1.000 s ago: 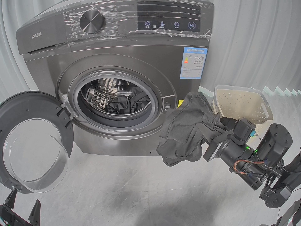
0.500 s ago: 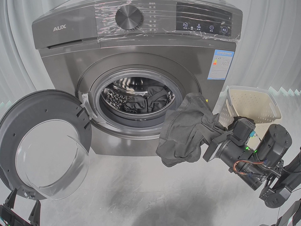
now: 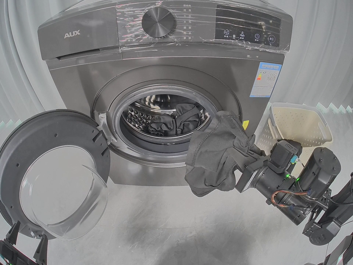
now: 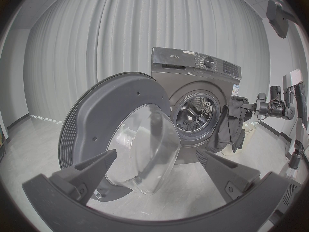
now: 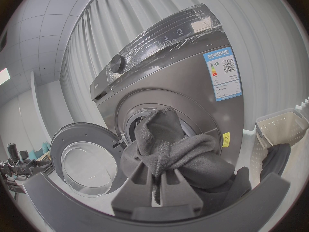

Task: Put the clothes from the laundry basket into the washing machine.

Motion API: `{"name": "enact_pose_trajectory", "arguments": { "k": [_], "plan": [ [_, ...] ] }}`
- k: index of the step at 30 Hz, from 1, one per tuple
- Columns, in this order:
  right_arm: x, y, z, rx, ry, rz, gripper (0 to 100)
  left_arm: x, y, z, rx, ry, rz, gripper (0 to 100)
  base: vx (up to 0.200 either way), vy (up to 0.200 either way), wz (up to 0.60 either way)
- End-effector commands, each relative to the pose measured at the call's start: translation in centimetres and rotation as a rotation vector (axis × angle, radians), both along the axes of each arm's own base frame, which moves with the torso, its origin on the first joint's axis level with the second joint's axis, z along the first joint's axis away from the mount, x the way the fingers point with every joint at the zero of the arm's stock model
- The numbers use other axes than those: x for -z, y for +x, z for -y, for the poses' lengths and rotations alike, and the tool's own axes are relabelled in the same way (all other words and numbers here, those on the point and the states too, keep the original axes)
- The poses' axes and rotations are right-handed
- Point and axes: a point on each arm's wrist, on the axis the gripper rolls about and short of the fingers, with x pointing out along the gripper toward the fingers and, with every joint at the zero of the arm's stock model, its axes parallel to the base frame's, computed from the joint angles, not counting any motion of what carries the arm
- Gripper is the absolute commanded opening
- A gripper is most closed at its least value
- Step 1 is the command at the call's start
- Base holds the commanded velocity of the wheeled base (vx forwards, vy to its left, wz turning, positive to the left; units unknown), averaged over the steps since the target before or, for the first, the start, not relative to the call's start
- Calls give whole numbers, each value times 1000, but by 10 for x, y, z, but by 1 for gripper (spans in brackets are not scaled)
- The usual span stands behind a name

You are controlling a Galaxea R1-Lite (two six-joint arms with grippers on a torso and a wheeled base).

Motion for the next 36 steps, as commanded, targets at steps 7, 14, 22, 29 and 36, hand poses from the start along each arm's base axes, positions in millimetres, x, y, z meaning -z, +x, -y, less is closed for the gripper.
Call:
{"name": "enact_pose_trajectory", "arguments": {
  "k": [7, 14, 22, 29, 36],
  "plan": [
    [1, 0, -1, -4, 2, -7, 0, 4, 0, 0, 0, 0, 3, 100, 0, 0, 0],
    [3, -1, -5, -15, 7, 0, 0, 4, 0, 0, 0, 0, 3, 100, 0, 0, 0],
    [0, -5, -10, -31, 15, 16, 0, 5, 0, 0, 10, 27, 3, 100, 0, 0, 0],
    [3, -2, -29, -61, 26, 19, 0, 5, 0, 0, 17, 53, 1, 100, 0, 0, 0],
    [-1, -3, -41, -59, 49, 27, 0, 4, 0, 1, 40, 90, 11, 100, 0, 0, 0]
  ]
}}
